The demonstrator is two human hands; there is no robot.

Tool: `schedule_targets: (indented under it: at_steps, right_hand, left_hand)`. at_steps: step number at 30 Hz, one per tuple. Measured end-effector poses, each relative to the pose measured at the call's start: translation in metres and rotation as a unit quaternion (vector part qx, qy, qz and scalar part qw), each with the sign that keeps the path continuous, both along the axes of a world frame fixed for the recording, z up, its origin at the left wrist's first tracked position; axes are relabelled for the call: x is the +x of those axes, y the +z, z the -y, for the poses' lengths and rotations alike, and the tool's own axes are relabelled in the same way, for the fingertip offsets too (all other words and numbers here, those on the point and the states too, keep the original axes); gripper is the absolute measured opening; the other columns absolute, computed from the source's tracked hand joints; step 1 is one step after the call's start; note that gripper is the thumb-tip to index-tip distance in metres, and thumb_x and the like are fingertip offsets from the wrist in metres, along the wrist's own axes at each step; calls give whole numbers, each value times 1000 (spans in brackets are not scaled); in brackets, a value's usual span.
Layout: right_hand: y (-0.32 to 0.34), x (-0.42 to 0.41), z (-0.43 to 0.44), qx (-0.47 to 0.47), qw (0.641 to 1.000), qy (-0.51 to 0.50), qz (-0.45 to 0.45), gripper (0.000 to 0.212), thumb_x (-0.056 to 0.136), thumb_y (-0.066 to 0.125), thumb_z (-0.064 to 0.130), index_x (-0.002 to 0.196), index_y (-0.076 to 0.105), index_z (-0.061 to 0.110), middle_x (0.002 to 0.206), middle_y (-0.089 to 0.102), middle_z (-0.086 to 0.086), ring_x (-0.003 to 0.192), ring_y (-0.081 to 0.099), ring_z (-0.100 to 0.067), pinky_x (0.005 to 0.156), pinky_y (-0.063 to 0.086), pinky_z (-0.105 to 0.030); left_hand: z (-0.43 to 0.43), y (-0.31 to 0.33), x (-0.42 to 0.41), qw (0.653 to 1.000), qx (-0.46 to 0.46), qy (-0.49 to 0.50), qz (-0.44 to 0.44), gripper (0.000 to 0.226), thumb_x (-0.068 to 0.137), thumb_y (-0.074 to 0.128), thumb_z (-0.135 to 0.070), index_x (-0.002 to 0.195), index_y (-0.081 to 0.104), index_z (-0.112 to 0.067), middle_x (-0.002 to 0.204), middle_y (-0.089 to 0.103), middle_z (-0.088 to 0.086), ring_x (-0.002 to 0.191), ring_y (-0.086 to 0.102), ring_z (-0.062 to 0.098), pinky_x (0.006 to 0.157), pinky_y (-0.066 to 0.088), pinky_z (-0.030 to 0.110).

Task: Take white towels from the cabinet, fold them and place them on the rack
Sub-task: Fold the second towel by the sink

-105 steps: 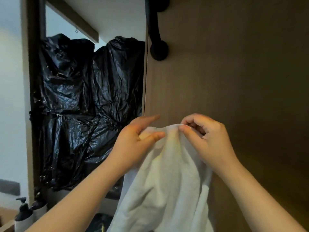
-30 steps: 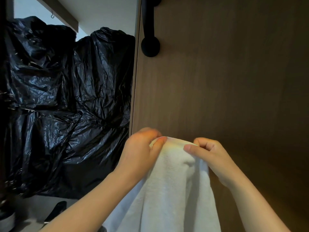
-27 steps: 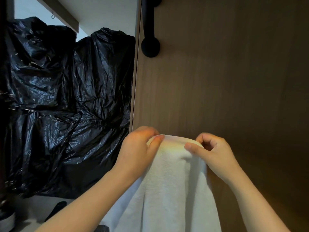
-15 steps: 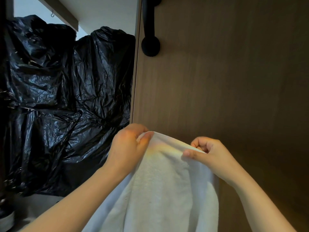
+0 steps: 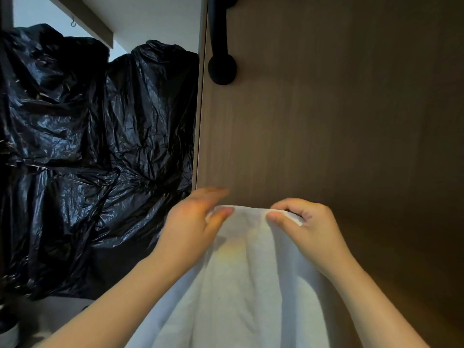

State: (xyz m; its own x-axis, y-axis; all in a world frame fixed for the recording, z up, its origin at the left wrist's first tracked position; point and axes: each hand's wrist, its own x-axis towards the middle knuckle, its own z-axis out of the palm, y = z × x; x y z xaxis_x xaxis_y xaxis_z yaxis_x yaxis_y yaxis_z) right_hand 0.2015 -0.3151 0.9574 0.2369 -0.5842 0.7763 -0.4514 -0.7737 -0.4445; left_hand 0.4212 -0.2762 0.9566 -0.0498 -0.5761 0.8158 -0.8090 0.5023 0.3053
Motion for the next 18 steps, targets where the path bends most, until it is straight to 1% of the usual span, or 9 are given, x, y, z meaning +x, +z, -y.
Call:
schedule_targets:
  at_steps: [2,4,5,7,8,10,14,16,18]
  right_hand:
    - [3,8,-2,-24,999,9,-31,11,87,63,37,82,70,30,82,70,16,84,66,-8,73,53,-38]
    - [6,12,-3,-35,998,34,-40,12,88,61,39,84,70,31,85,70,15,85,67,-10,73,53,-41]
    - [6,12,-3,-36,998,44,-41,12,88,61,39,85,70,32,85,71,14,86,67,-10,72,54,-40]
    - [3,12,-4,-30,998,45,-40,13,86,62,43,84,70,34,84,71,14,84,67,-10,70,54,-38]
    - [2,10,-3,-22,998,40,-39,15,84,62,47,83,71,35,83,71,14,82,67,-9,69,54,-38]
    - [-1,7,-2,5,998,29,-51,23,79,63,55,81,71,33,78,70,14,75,65,-9,65,53,-39]
    - [-7,-6,1,54,994,15,-98,37,80,60,63,71,69,28,66,64,9,62,60,-9,55,44,-33]
    - [-12,-14,3,79,991,9,-109,43,83,60,62,70,69,22,64,63,3,60,60,-16,53,41,-35]
    - [-14,-22,5,91,989,1,-116,46,83,58,63,72,69,20,66,63,-1,62,60,-21,54,41,-37]
  left_hand:
    - [-4,1,-9,998,3,-66,-9,36,93,62,-26,129,62,-22,128,63,-7,117,56,5,93,34,5]
    - [-7,-1,-16,992,40,-122,-21,33,94,60,-24,127,62,-26,122,66,-13,111,57,-2,95,42,13]
    - [-8,-3,-19,987,62,-143,-25,29,94,60,-23,123,65,-26,114,69,-15,105,60,-3,92,46,18]
    - [-8,-6,-21,983,83,-159,-47,15,94,61,-23,103,72,-24,92,71,-13,90,63,2,82,49,27]
    - [-7,-8,-21,982,85,-156,-65,11,93,61,-23,95,72,-23,85,69,-11,84,62,4,77,49,29]
    - [-5,-12,-20,982,77,-144,-95,11,93,62,-23,86,71,-22,78,68,-10,78,61,5,71,48,28]
    - [-1,-14,-13,987,52,-94,-121,15,93,61,-27,81,68,-21,74,65,-8,75,58,6,64,43,20]
    - [3,-12,-4,987,47,-70,-136,17,92,59,-29,79,66,-21,72,64,-4,73,57,7,61,42,20]
    - [5,-9,4,987,49,-42,-144,18,92,57,-33,79,65,-24,71,63,-3,71,56,6,61,44,22]
